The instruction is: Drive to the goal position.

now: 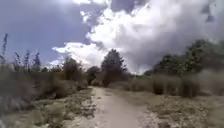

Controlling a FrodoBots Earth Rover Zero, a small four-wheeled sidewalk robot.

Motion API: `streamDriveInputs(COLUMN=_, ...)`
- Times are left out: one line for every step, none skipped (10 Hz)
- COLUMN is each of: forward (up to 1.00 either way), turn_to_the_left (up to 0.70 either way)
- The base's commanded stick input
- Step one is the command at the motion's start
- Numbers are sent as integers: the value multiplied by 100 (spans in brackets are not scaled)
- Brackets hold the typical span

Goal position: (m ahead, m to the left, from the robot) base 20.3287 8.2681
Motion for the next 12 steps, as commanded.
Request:
streamDriveInputs(forward=85, turn_to_the_left=0)
streamDriveInputs(forward=85, turn_to_the_left=0)
streamDriveInputs(forward=85, turn_to_the_left=0)
streamDriveInputs(forward=85, turn_to_the_left=0)
streamDriveInputs(forward=85, turn_to_the_left=0)
streamDriveInputs(forward=85, turn_to_the_left=0)
streamDriveInputs(forward=85, turn_to_the_left=0)
streamDriveInputs(forward=85, turn_to_the_left=0)
streamDriveInputs(forward=85, turn_to_the_left=0)
streamDriveInputs(forward=85, turn_to_the_left=4)
streamDriveInputs(forward=85, turn_to_the_left=34)
streamDriveInputs(forward=85, turn_to_the_left=30)
